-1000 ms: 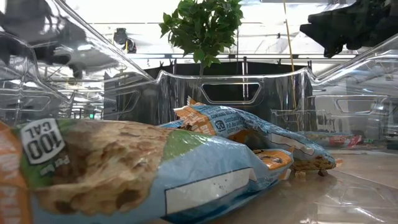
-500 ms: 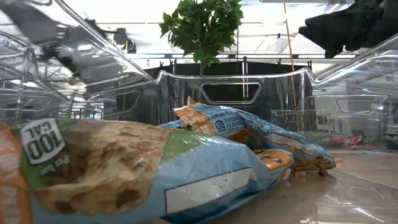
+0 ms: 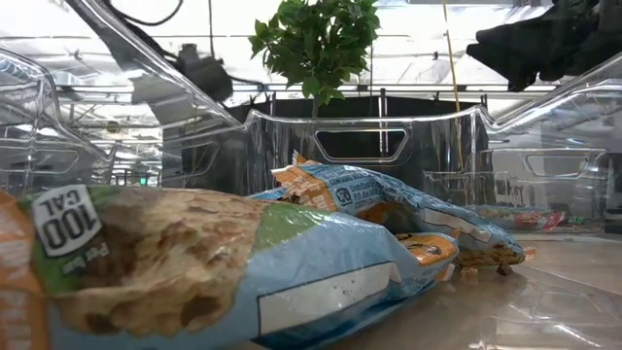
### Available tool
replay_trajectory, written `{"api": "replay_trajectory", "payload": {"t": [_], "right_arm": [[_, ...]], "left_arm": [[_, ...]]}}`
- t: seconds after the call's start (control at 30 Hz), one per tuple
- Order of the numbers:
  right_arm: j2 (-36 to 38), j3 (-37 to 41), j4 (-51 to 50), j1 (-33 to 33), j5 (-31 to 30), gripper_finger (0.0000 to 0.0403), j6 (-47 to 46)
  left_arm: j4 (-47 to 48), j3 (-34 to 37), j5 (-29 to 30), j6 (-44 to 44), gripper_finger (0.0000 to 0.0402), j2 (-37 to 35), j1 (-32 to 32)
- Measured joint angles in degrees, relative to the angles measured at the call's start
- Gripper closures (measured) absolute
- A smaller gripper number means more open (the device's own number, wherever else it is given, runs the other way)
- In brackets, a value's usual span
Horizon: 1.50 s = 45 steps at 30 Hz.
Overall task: Pick and place Granola Bars by type
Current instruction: Put the top blue granola bar into the left transparent bin
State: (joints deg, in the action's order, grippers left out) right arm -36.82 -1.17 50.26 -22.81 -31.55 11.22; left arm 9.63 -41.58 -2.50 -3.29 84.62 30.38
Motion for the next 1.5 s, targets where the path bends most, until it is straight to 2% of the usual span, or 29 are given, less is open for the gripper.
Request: {"api": "replay_trajectory", "payload": {"t": [0.3, 0.57, 0.7, 0.83, 1.0, 1.2, 1.4, 1.5], "right_arm": [[-0.02, 0.00, 0.00, 0.00, 0.07, 0.0236, -0.46], [-0.02, 0.00, -0.04, 0.00, 0.09, 0.0236, -0.50], [-0.02, -0.02, -0.27, 0.00, 0.09, 0.0236, -0.70], [0.00, 0.00, -0.39, 0.00, 0.09, 0.0236, -0.70], [-0.01, 0.00, -0.41, 0.00, 0.09, 0.0236, -1.55], [-0.01, -0.02, -0.40, -0.01, 0.11, 0.0236, -1.57], [-0.01, -0.01, -0.42, -0.04, 0.11, 0.0236, -1.60], [-0.02, 0.00, -0.85, -0.04, 0.11, 0.0236, -2.31]], "left_arm": [[-0.89, -2.61, 6.78, -0.44, 0.0215, 8.39, -1.17], [-2.65, -2.98, 7.56, -0.90, 0.0237, 10.65, -1.19], [-2.55, -2.98, 6.11, -0.91, 0.0278, 10.64, -1.44], [-2.71, -2.98, 3.79, -1.24, 0.0359, 10.04, -1.98], [-2.27, -2.98, 4.47, -1.83, 0.0369, 9.18, -2.37], [-0.19, -2.93, 7.94, -2.43, 0.0374, 2.93, -3.21], [8.32, -2.95, 12.45, -3.07, 0.0377, -9.50, -5.71], [14.12, -2.93, 15.91, -5.20, 0.0378, -16.67, -8.98]]}}
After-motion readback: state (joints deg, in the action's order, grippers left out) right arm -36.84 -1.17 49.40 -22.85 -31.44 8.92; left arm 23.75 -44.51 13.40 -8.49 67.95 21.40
